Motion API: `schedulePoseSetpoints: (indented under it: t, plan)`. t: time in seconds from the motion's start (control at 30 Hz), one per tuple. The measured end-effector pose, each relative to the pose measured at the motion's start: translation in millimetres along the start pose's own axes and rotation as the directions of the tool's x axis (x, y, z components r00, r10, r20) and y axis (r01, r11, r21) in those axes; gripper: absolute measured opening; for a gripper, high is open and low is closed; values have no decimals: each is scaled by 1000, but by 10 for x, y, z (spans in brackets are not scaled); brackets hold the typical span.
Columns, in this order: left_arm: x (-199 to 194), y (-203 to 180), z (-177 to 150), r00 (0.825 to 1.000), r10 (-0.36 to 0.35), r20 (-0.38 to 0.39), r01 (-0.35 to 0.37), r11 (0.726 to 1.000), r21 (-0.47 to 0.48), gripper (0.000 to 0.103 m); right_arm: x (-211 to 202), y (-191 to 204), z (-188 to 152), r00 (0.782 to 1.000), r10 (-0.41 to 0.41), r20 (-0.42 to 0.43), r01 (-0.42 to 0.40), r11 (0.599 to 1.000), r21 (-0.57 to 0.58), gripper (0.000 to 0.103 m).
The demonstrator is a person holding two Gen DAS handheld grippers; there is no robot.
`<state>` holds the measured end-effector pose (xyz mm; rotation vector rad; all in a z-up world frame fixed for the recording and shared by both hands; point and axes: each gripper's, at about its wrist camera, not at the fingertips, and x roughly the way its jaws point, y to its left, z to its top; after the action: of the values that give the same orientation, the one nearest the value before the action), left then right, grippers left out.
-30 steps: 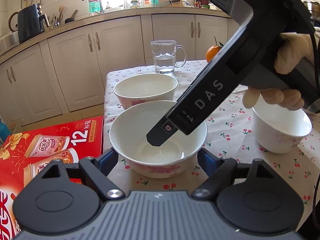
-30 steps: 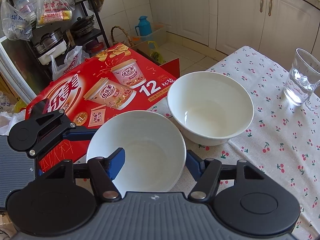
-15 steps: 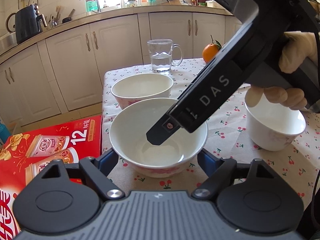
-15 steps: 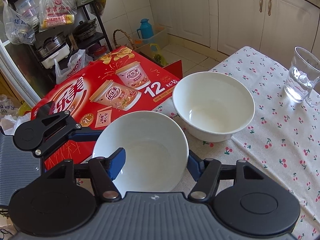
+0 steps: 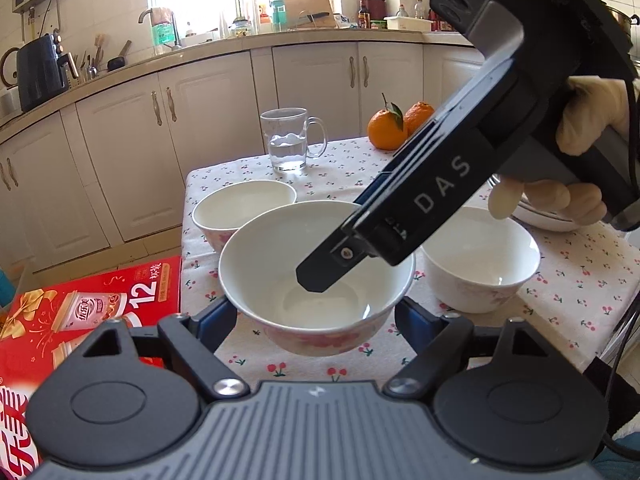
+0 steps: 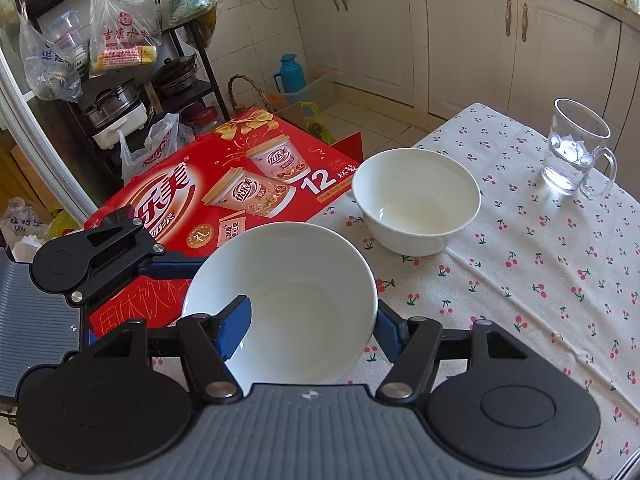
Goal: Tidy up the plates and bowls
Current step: 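Lift the pink-flowered bowl with the right gripper toward the white bowl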
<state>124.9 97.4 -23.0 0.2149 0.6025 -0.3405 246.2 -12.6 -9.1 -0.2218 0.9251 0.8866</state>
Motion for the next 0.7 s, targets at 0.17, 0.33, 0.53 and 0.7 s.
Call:
schedulePoseSetpoints:
  t: [0.17, 0.33, 0.53, 0.7]
  plan:
    - [-98, -171, 84, 1000, -21, 13, 21, 999, 24, 86, -250, 28, -130, 999, -18, 28, 18, 1000, -1, 71]
    - [-152, -358, 151, 999, -44, 23, 42, 998, 47, 86, -466, -10, -284, 998, -37, 50, 37, 999, 11, 71]
    - [-124, -563, 231, 996, -79, 29, 77, 994, 73, 86, -662, -112, -472, 996, -66, 64, 63, 997, 37, 71]
    - [-63, -710, 300, 993, -110, 33, 106, 990, 95, 86, -805, -225, -607, 993, -93, 75, 88, 994, 65, 71]
